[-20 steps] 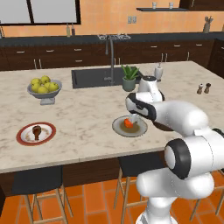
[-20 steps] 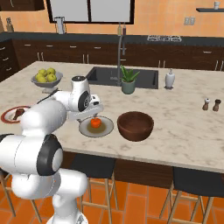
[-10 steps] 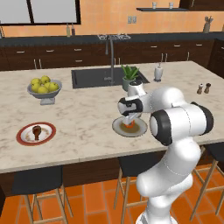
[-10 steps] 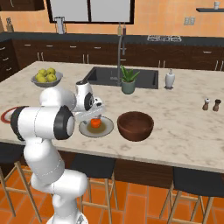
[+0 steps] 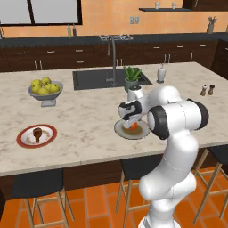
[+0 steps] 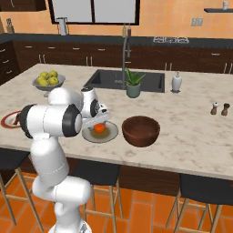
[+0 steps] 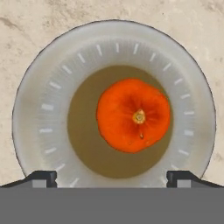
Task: Pick the chicken drumstick and squash from their plates and place them in the bowl. Then put the bowl in the fridge.
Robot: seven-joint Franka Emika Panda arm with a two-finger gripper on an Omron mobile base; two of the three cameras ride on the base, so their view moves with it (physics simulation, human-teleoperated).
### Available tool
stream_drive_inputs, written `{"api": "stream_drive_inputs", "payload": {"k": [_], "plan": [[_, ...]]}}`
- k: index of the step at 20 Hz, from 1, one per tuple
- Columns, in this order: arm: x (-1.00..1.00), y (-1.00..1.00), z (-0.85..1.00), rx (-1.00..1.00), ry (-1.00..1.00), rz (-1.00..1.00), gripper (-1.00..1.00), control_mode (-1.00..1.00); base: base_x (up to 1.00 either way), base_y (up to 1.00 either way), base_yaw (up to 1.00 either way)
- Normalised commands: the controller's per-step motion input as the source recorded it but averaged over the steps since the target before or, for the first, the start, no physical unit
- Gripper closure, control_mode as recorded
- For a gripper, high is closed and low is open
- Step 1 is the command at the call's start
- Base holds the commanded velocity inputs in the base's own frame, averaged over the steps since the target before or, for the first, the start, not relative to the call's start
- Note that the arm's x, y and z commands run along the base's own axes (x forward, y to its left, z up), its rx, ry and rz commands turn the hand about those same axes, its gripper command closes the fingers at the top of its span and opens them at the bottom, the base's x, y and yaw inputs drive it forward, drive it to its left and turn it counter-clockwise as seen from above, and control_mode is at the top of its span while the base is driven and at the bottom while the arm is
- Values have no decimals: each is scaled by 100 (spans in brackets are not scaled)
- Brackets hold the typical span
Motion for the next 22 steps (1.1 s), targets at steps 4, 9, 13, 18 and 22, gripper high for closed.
{"api": "stream_drive_inputs", "payload": {"k": [4,9,13,18,22], "plan": [[46,-1,-25,5,0,0,-100,-100,0,0,0],[9,0,-34,5,0,0,-100,-100,0,0,0],[2,0,-26,1,0,0,-100,-100,0,0,0],[-2,0,-20,0,0,0,100,-100,0,0,0],[-13,0,-32,2,0,0,100,-100,0,0,0]]}}
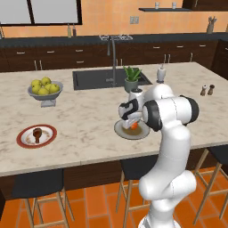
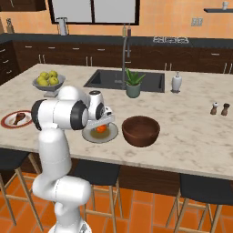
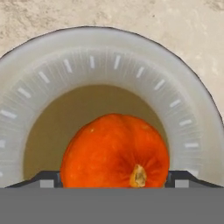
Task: Pick the chicken drumstick and squash from their plates and place them in the bowl. Then put the bowl in the fridge.
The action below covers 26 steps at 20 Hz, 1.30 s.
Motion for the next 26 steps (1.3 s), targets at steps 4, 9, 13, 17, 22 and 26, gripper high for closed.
{"api": "stream_drive_inputs", "payload": {"k": [4,9,13,17,22,26], "plan": [[-33,-9,17,9,-5,2,100,-100,0,0,0],[-79,-25,97,6,-6,3,100,-100,0,0,0],[-84,-59,100,0,-10,-2,100,-100,0,0,0],[-42,-67,97,-1,-4,-12,100,-100,0,0,0],[-5,-100,26,0,4,-20,100,-100,0,0,0],[19,-99,-9,-1,10,-17,100,-100,0,0,0]]}}
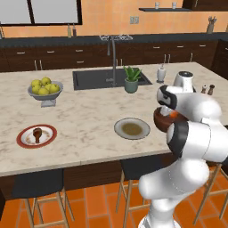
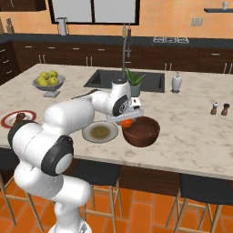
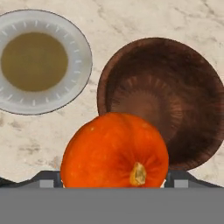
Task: Pick the chicken drumstick and squash from their plates and place them in the bowl. Then put the bowl in the fridge.
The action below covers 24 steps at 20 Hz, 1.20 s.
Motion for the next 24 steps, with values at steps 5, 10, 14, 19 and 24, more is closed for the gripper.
{"api": "stream_drive_inputs", "payload": {"k": [5,10,14,19,24], "plan": [[37,-66,-43,0,7,-8,100,-100,0,0,0],[37,-14,-57,1,3,-5,100,-100,0,0,0],[14,0,-52,0,2,-5,-100,-100,0,0,0],[18,-3,-24,0,1,-2,-100,-100,0,0,0],[0,2,9,3,-1,-9,-100,-100,0,0,0]]}}
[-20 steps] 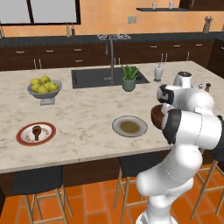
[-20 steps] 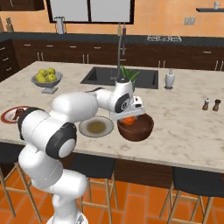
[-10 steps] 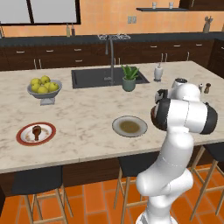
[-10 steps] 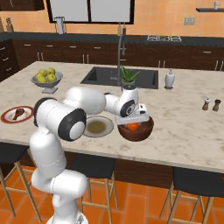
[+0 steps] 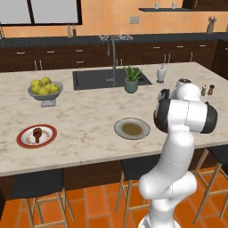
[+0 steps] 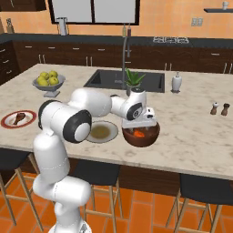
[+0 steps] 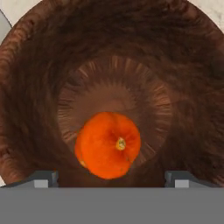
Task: Pick the chicken drumstick and squash from their plates and place them in the bowl. Then put the bowl in the fridge.
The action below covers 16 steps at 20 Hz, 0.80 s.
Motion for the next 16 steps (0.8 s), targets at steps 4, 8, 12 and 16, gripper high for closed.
{"api": "stream_drive_inputs", "payload": {"k": [4,8,12,16], "plan": [[0,0,0,0,0,-5,-100,-100,0,0,0],[-34,4,48,1,-1,-1,-100,-100,0,0,0],[-100,59,54,0,-14,-13,-100,-100,0,0,0],[-100,100,0,0,-11,-30,-100,-100,0,0,0]]}}
